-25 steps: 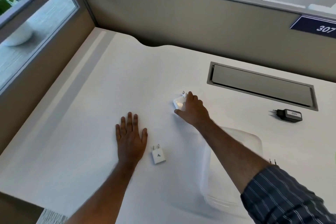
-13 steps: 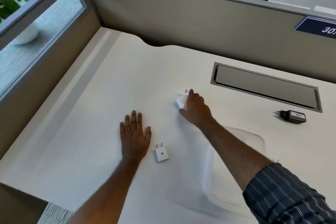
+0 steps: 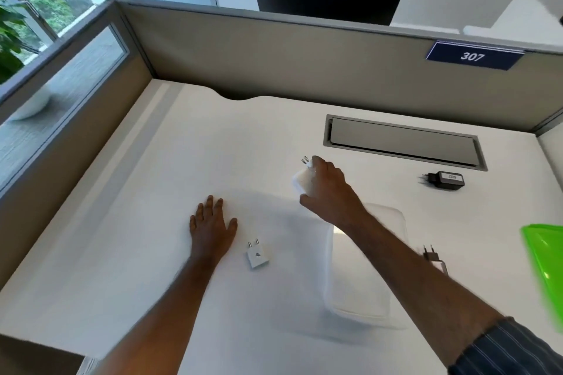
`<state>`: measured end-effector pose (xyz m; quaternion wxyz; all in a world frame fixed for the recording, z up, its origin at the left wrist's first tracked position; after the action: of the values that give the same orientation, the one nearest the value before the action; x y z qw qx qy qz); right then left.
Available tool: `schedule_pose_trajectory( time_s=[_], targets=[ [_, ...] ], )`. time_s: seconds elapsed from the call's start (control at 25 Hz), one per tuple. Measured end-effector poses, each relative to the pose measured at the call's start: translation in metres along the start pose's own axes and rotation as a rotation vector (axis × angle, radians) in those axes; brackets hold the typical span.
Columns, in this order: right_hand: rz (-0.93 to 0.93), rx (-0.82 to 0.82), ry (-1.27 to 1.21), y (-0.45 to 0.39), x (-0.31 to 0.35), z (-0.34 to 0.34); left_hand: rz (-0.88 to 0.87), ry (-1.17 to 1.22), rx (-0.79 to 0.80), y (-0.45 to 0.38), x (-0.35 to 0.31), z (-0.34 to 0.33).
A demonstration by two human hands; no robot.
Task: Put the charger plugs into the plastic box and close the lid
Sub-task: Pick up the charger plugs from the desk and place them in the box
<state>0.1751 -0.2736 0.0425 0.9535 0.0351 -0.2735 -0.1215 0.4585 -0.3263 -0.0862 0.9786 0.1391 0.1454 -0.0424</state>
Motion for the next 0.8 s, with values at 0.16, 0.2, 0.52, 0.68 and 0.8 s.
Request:
schedule_pose_trajectory(
  time_s=[0.16, 0.2, 0.52, 0.68, 0.8],
  targets=[
    [-0.007, -0.033, 0.008, 0.032, -0.017, 0.019, -0.016, 0.099, -0.045, 0.008, -0.021, 0.014],
    [-0.010, -0.038, 0.021, 0.039, -0.022, 0.023, -0.033, 0.132, -0.069, 0.013, -0.032, 0.016],
    [-0.049, 0.038, 0.102, 0.093, -0.080, 0.036, -0.208, 0.362, -0.040, 0.073, -0.131, 0.009],
    [-0.088, 0.082, 0.084, 0.107, -0.103, 0.024, -0.220, 0.471, 0.088, 0.099, -0.164, -0.006],
    [-0.091, 0.123, 0.085, 0.111, -0.115, 0.011, -0.235, 0.464, 0.142, 0.109, -0.177, -0.017]
  ],
)
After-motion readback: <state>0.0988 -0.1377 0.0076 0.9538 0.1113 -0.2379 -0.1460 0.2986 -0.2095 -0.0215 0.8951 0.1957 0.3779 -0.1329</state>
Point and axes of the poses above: each hand's wrist, its own y-axis away from the middle knuckle, its own z-axis out of the back of the hand, x = y × z, the point moved 6 cm from there along -y, towards the middle knuckle, and after that the axes turned 1 degree about -y, right-handed, at the moved point
